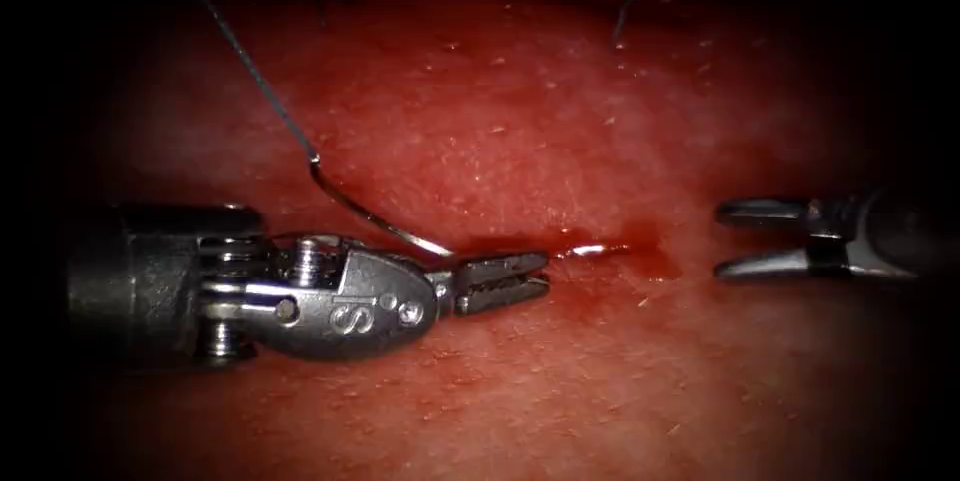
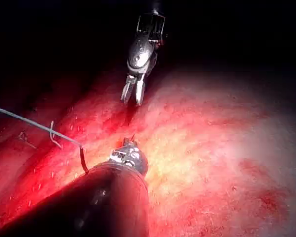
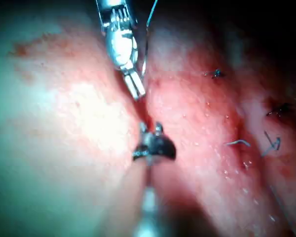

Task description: Wound Closure

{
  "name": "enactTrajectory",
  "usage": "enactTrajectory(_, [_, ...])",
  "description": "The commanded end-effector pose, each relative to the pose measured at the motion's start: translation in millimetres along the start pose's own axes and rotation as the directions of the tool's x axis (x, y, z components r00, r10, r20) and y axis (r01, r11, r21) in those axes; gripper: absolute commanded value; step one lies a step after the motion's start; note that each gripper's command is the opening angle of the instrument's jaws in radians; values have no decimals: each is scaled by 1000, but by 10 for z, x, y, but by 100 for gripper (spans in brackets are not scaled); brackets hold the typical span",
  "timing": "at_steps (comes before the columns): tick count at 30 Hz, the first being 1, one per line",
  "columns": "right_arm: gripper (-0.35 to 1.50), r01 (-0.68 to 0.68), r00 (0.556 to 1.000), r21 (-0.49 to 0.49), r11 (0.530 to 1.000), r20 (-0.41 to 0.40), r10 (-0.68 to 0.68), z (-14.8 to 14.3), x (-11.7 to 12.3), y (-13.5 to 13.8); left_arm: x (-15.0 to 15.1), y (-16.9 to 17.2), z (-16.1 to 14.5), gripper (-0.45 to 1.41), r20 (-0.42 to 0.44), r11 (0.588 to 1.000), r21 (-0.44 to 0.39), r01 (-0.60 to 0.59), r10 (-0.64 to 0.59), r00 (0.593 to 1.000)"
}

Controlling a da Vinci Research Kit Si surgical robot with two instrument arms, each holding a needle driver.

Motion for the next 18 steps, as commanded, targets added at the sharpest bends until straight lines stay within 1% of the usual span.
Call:
enactTrajectory(1, [22, -16, 1000, 0, 1000, -8, 16, 5, 3, -3, -1, 3, 4, -45, -7, 999, -30, -18, 17, 1000])
enactTrajectory(3, [22, -31, 999, 8, 999, -21, 31, 3, 10, -4, -2, 8, -2, -45, -27, 994, -105, -43, 41, 999])
enactTrajectory(6, [22, -60, 997, 32, 998, -36, 62, 5, 22, -6, -2, 14, -9, -45, -35, 981, -185, -62, 56, 998])
enactTrajectory(8, [25, -80, 996, 53, 995, -39, 82, 12, 31, -6, -1, 16, -14, -45, -42, 970, -236, -65, 57, 997])
enactTrajectory(12, [45, -133, 989, 90, 987, -45, 138, 34, 49, -4, 3, 18, -22, -45, -62, 954, -294, -54, 37, 997])
enactTrajectory(15, [60, -162, 984, 110, 981, -50, 168, 55, 61, -2, 7, 16, -25, -45, -96, 942, -327, -74, 45, 994])
enactTrajectory(18, [57, -186, 976, 133, 974, -86, 198, 71, 71, 1, 12, 12, -26, -45, -122, 932, -351, -90, 50, 991])
